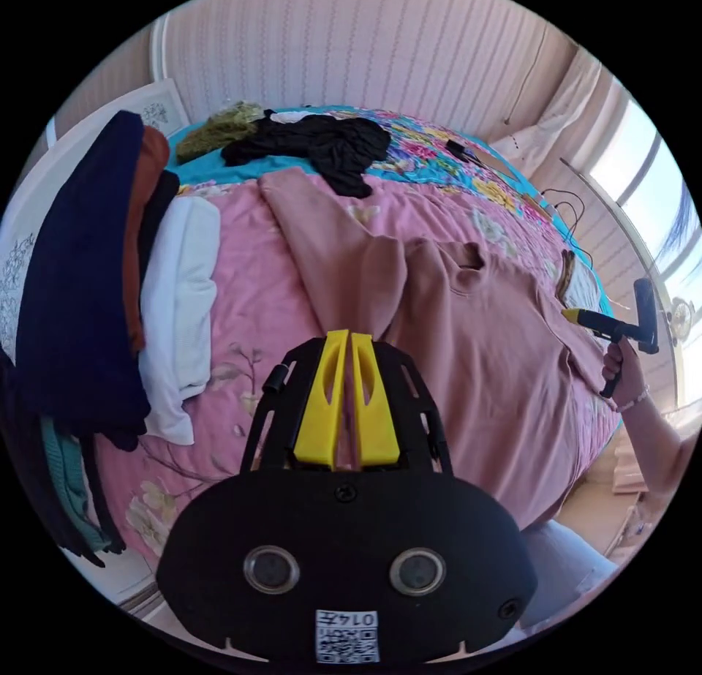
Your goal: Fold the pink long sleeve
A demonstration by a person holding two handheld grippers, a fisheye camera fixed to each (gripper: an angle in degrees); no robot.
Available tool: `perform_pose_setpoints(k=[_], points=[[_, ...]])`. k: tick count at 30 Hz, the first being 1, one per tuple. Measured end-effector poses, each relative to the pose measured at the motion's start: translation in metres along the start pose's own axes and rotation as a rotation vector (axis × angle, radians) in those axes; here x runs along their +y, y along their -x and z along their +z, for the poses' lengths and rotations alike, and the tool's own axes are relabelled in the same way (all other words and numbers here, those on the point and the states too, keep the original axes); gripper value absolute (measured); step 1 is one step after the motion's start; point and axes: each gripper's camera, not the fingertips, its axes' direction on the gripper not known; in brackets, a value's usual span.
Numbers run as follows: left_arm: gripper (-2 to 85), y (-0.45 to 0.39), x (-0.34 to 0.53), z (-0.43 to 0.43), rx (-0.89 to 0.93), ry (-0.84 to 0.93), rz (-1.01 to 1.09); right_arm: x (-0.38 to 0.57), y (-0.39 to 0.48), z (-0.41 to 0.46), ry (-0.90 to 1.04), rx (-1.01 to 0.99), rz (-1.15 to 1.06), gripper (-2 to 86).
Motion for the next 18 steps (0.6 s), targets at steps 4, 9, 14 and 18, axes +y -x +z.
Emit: perform_pose_setpoints(k=[4, 9, 14, 18], points=[[2.5, 0.063, -0.023, -0.008, 0.096, -0.043, -0.114, -0.101, 0.087, 0.098, 0.121, -0.066, -0.222, 5.2], [6.0, 0.108, -0.064, 0.003, 0.195, 0.020, -0.172, -0.197, 0.160, 0.205, 0.227, -0.008, -0.340, 7.4], [4.1, 0.124, -0.070, 0.006, 0.244, 0.117, -0.141, -0.254, 0.172, 0.321, 0.416, 0.126, -0.200, 7.9], [0.6, 0.134, -0.060, -0.062, 0.294, 0.000, -0.066, -0.261, 0.197, 0.343, 0.403, 0.029, -0.247, 1.7]])
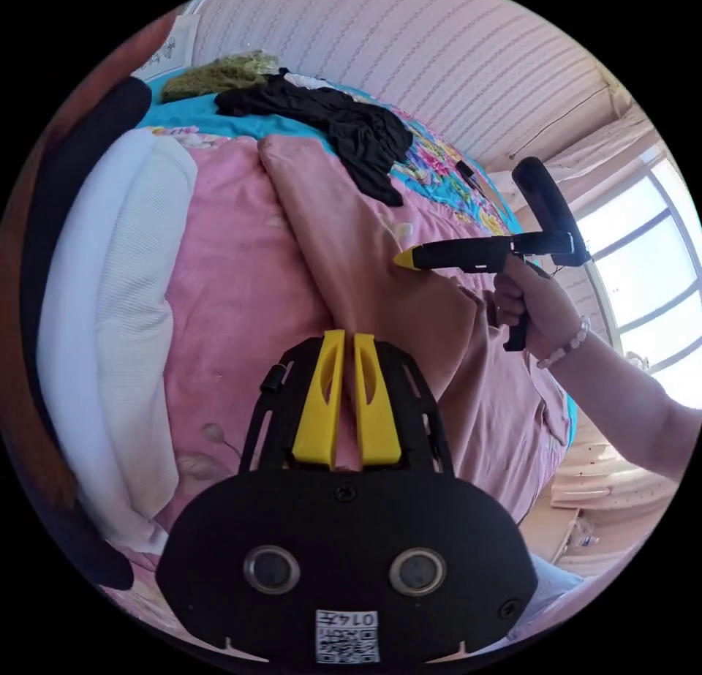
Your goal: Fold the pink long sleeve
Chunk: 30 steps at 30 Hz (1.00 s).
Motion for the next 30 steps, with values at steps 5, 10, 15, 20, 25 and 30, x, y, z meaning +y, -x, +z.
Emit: perform_pose_setpoints(k=[5, 10, 15, 20, 25, 30], points=[[0.2, -0.057, 0.051, -0.100, 0.210, -0.044, 0.195, 0.041, 0.048, -0.038, -0.110, -0.236, -0.192, 0.3], [1.9, -0.076, 0.131, -0.089, 0.294, 0.245, 0.090, 0.104, 0.040, 0.007, 0.189, -0.286, -0.025, 0.4], [0.1, -0.023, 0.150, -0.121, 0.146, 0.231, -0.122, 0.108, 0.033, 0.037, 0.260, -0.168, 0.081, 1.8], [2.3, 0.024, 0.105, -0.147, -0.010, -0.006, -0.226, 0.054, 0.080, 0.036, 0.024, -0.020, -0.101, 4.7], [7.9, 0.055, 0.066, -0.124, 0.060, -0.098, -0.380, -0.017, 0.107, 0.088, -0.092, 0.136, -0.118, 8.6], [3.4, 0.066, 0.067, -0.102, 0.129, -0.017, -0.381, -0.052, 0.094, 0.155, 0.090, 0.269, -0.022, 6.5]])
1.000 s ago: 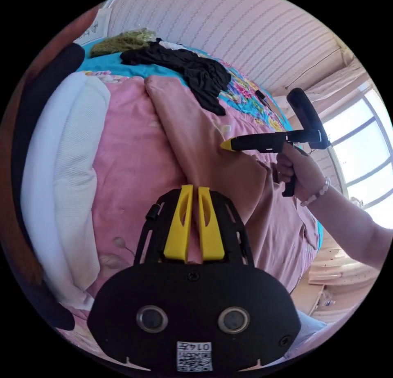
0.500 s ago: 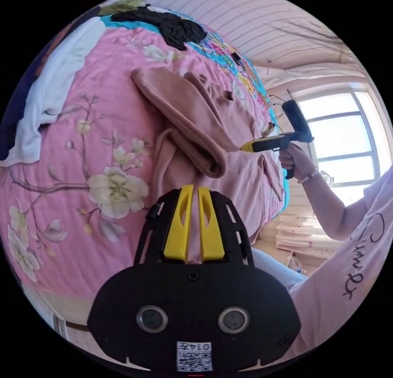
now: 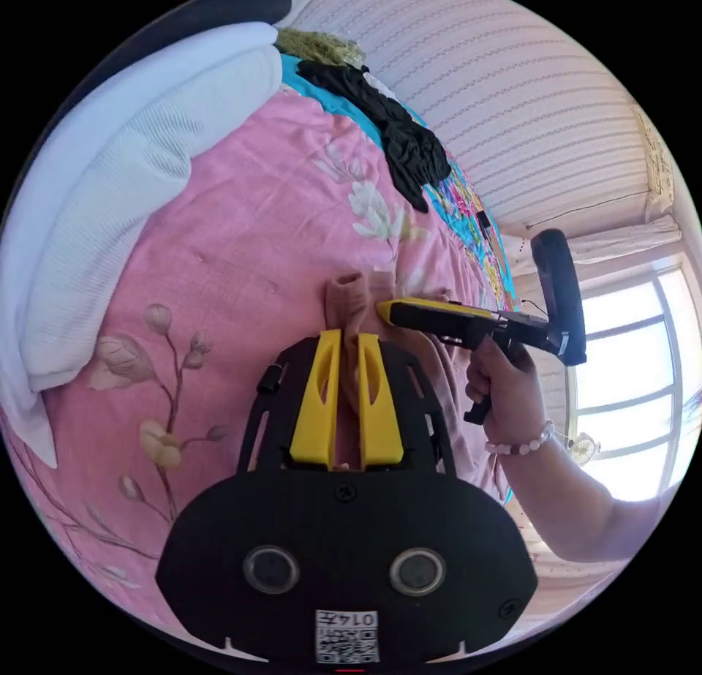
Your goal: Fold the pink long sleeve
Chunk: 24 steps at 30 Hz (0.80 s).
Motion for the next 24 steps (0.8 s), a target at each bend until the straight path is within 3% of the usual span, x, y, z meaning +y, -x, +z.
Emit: perform_pose_setpoints(k=[4, 8, 13, 15, 20, 24], points=[[0.8, 0.013, 0.022, -0.042, 0.087, -0.093, -0.004, 0.013, 0.021, -0.017, -0.121, -0.098, -0.064, 2.2], [-0.1, -0.002, 0.089, -0.150, 0.115, -0.367, 0.123, 0.042, 0.051, -0.050, -0.294, -0.346, -0.194, 1.4], [-0.3, 0.018, 0.183, -0.255, -0.036, -0.536, 0.031, 0.078, 0.145, -0.066, -0.324, -0.672, -0.514, 1.0], [-0.3, 0.032, 0.219, -0.289, -0.176, -0.569, -0.026, 0.085, 0.180, -0.059, -0.273, -0.710, -0.611, 0.9], [-0.1, 0.066, 0.255, -0.319, -0.286, -0.645, -0.103, 0.104, 0.253, -0.039, -0.213, -0.685, -0.758, 0.9], [0.6, 0.106, 0.265, -0.302, -0.320, -0.660, -0.168, 0.117, 0.300, -0.015, -0.167, -0.543, -0.879, 1.0]])
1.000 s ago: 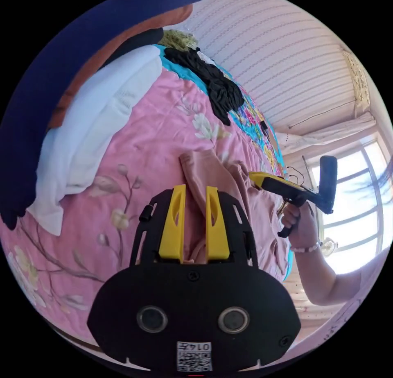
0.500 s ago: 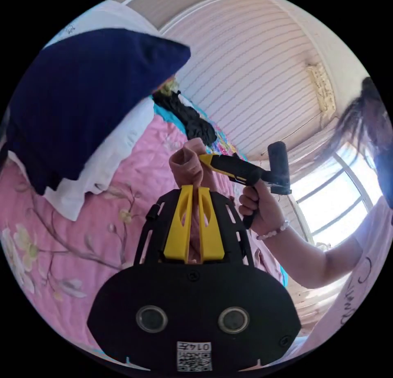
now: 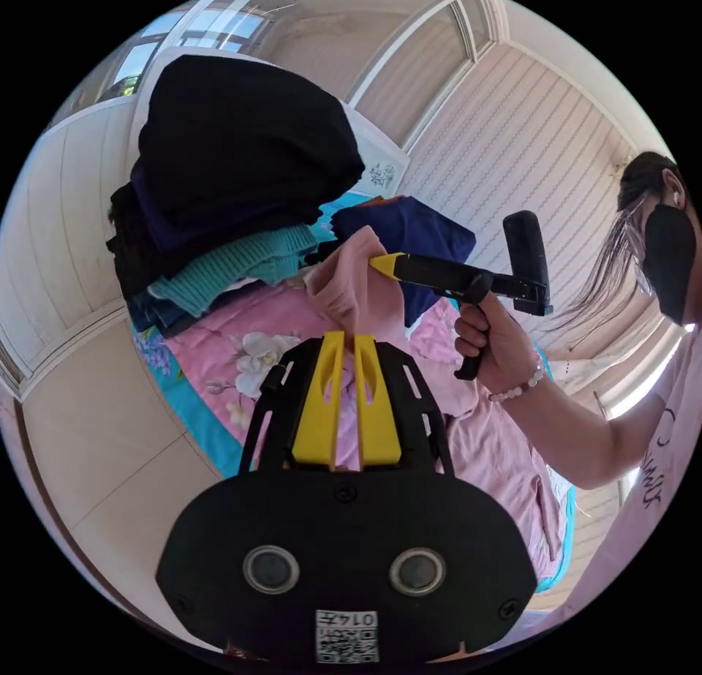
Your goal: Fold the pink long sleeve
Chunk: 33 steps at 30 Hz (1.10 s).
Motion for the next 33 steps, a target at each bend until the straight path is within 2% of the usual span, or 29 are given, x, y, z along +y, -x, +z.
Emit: perform_pose_setpoints(k=[7, 9, 14, 16, 18, 20, 26, 29, 31, 33], points=[[3.6, 0.073, 0.035, 0.064, -0.076, 0.055, -0.254, 0.008, 0.021, 0.063, 0.248, 0.155, -0.092, 2.3], [4.0, 0.088, 0.043, 0.074, -0.084, 0.077, -0.308, 0.015, 0.025, 0.067, 0.268, 0.188, -0.088, 3.1], [5.3, 0.081, 0.063, 0.058, -0.096, 0.160, -0.284, 0.064, 0.045, 0.013, 0.087, 0.089, -0.024, 6.8], [5.1, 0.063, 0.073, 0.051, -0.060, 0.222, -0.232, 0.123, 0.045, -0.020, 0.038, 0.058, 0.108, 7.3], [5.0, 0.034, 0.084, 0.054, -0.012, 0.312, -0.141, 0.181, 0.043, -0.046, 0.039, 0.069, 0.242, 7.3], [5.0, -0.021, 0.098, 0.067, 0.056, 0.423, 0.052, 0.248, 0.045, -0.077, 0.050, 0.132, 0.402, 7.0], [4.7, -0.191, 0.148, 0.136, 0.320, 0.591, 0.608, 0.467, 0.087, -0.205, 0.083, 0.493, 1.033, 6.6], [4.9, -0.280, 0.189, 0.172, 0.445, 0.650, 0.855, 0.560, 0.134, -0.260, -0.062, 0.589, 1.328, 6.6], [5.0, -0.336, 0.220, 0.188, 0.523, 0.663, 1.015, 0.630, 0.178, -0.293, -0.280, 0.610, 1.544, 6.8], [5.0, -0.407, 0.264, 0.206, 0.633, 0.643, 1.219, 0.674, 0.212, -0.312, -0.446, 0.648, 1.655, 6.9]])
